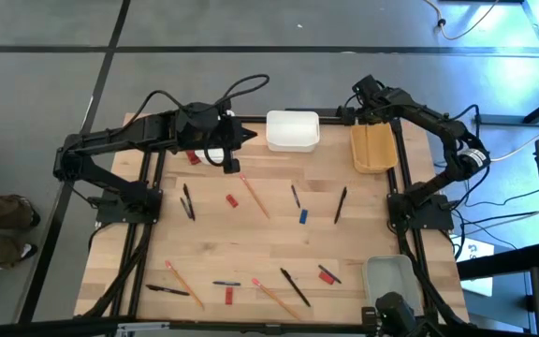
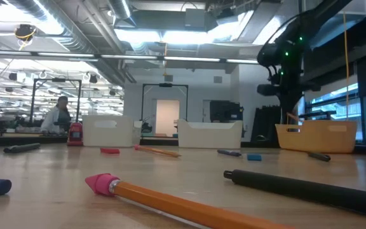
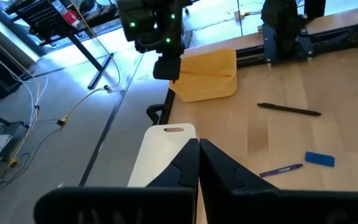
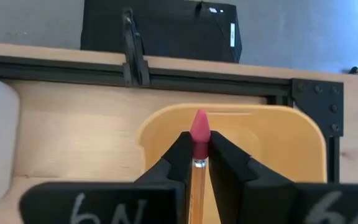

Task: Sort crayons/erasers/pens/pencils in bins
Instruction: Put the yellow pencil into the yellow bin

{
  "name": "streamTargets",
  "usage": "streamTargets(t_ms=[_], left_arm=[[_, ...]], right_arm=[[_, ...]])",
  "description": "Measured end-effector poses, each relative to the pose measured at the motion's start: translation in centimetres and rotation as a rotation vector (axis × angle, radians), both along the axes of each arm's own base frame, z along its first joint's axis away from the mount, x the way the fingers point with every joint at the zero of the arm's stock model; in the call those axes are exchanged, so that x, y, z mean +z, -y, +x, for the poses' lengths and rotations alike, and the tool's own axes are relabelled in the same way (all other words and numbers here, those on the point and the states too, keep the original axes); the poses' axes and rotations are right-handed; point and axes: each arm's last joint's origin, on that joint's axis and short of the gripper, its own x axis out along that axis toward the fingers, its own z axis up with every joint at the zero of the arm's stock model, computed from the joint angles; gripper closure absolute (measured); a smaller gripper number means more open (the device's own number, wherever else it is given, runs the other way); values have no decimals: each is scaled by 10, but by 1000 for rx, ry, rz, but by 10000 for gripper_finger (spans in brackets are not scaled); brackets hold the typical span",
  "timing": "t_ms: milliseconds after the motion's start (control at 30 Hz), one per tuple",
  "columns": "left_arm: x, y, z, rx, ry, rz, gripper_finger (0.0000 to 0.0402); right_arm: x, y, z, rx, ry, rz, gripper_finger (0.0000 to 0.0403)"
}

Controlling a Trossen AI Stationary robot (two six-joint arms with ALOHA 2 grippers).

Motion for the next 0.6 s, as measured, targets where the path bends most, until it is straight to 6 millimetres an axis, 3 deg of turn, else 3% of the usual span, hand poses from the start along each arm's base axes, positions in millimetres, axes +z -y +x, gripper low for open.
streamTargets(t_ms=[200, 600], left_arm=[[0, 0, 0, 0, 1, 0, 401], [0, 0, 0, 0, 0, 0, 401]], right_arm=[[-12, -4, -3, 1, -16, 25, 360], [-13, -2, -5, -35, 19, 35, 352]])
